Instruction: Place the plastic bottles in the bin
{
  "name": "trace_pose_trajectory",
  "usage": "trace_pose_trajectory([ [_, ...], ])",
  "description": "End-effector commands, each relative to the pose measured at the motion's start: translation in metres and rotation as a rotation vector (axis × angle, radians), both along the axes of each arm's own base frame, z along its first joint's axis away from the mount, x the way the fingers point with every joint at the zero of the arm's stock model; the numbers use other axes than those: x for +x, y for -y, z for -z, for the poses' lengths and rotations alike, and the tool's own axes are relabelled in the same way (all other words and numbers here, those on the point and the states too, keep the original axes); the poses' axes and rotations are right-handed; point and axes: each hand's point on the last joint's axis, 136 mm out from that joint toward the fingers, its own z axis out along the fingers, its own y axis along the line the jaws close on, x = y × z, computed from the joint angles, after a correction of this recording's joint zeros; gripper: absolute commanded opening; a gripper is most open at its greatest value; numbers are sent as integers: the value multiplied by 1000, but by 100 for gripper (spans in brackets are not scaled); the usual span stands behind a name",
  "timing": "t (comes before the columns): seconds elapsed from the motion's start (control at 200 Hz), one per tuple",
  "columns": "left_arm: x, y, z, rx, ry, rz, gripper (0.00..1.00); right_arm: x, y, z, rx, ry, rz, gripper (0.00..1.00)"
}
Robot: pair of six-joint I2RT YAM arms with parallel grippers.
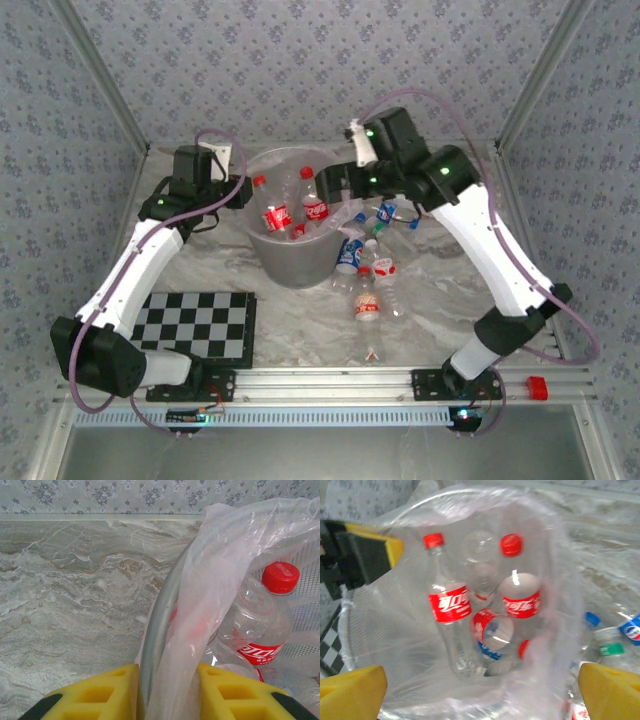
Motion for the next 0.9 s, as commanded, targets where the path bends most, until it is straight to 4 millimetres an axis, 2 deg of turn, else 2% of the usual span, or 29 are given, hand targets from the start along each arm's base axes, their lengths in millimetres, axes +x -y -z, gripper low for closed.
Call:
trace_pose_trajectory([
  [0.0,-7,-7,14,53,-50,-4,33,7,27,5,25,-5,73,100],
  [0.065,-6,-7,15,57,-54,-5,33,15,45,8,78,-7,118,100],
  [0.16,-6,-7,17,59,-60,-3,33,29,87,17,147,-41,280,100],
  [0.33,-6,-7,17,55,-61,-2,33,60,187,67,248,-151,816,100],
  [0.48,-7,-7,14,56,-53,-5,33,74,241,114,344,-245,1143,100],
  [0.575,-7,-8,13,55,-50,-6,34,87,260,141,407,-283,1270,100],
  [0.675,-7,-7,13,53,-50,-4,34,98,268,173,471,-345,1376,100],
  [0.745,-7,-7,13,52,-50,-3,33,105,269,201,505,-412,1436,100],
  [0.895,-7,-8,15,59,-52,-8,34,136,259,249,543,-508,1446,100],
])
